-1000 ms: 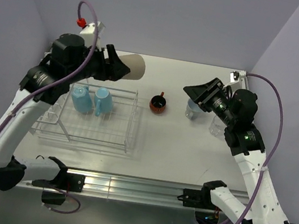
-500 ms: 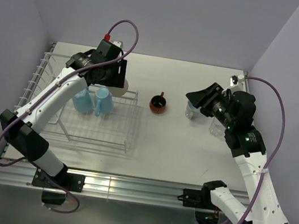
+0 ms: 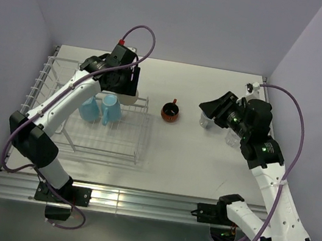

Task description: Load the cups into the dish rack

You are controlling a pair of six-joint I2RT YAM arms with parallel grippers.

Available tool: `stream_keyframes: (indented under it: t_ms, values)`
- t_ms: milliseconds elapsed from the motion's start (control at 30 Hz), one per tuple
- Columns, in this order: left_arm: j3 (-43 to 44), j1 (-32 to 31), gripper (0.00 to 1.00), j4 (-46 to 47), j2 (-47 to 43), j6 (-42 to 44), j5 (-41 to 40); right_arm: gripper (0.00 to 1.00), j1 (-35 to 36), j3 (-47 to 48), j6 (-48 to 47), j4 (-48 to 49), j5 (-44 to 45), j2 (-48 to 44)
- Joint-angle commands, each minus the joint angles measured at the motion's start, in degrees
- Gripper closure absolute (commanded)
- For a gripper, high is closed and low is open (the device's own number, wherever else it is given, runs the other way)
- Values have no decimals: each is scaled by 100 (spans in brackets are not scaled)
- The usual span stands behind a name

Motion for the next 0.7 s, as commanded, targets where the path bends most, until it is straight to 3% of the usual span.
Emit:
stream_keyframes:
  t_ms: [0, 667]
  values:
    - [103, -100, 100, 178, -29, 103, -41, 47, -24, -53, -96, 157, 13, -62]
    - [-249, -285, 98, 169, 524, 121, 56, 47, -24, -317, -166, 201, 48, -53]
